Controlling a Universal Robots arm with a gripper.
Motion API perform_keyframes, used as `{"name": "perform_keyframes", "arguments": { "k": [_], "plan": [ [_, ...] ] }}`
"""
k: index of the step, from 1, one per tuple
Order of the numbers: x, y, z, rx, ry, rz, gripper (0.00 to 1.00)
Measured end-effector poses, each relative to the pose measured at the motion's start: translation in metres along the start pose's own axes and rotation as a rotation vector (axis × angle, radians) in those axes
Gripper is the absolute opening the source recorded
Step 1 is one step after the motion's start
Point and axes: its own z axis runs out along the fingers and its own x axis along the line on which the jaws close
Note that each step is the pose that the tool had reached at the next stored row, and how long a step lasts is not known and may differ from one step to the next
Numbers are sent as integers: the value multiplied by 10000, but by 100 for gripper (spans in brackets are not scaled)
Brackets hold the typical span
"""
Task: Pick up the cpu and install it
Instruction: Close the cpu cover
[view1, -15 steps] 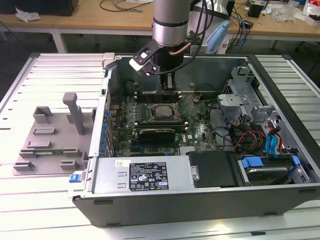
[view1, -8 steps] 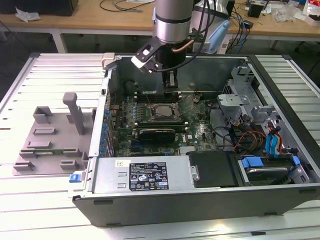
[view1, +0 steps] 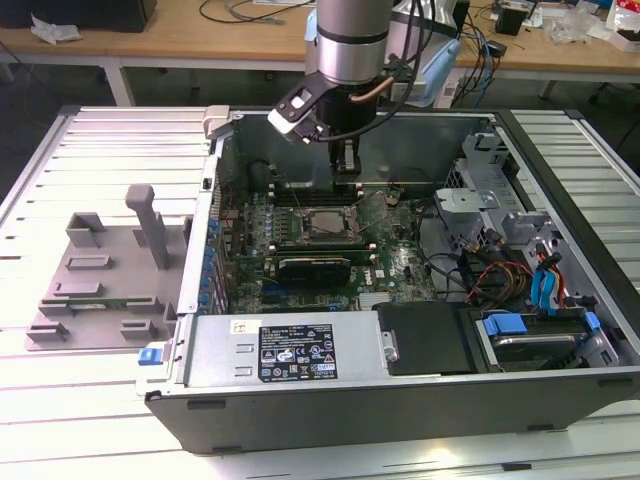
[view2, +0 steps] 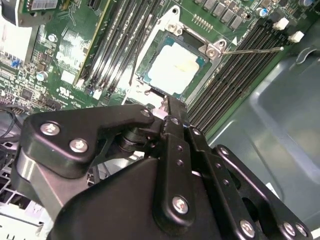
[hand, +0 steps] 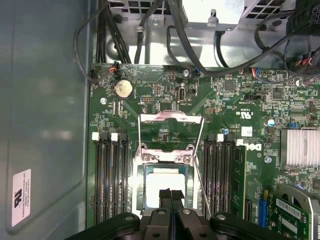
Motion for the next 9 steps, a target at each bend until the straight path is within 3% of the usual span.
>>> {"name": "perform_keyframes", "arguments": {
  "k": [9],
  "plan": [
    [-3,153,4,1,0,3,11]
  ]
}}
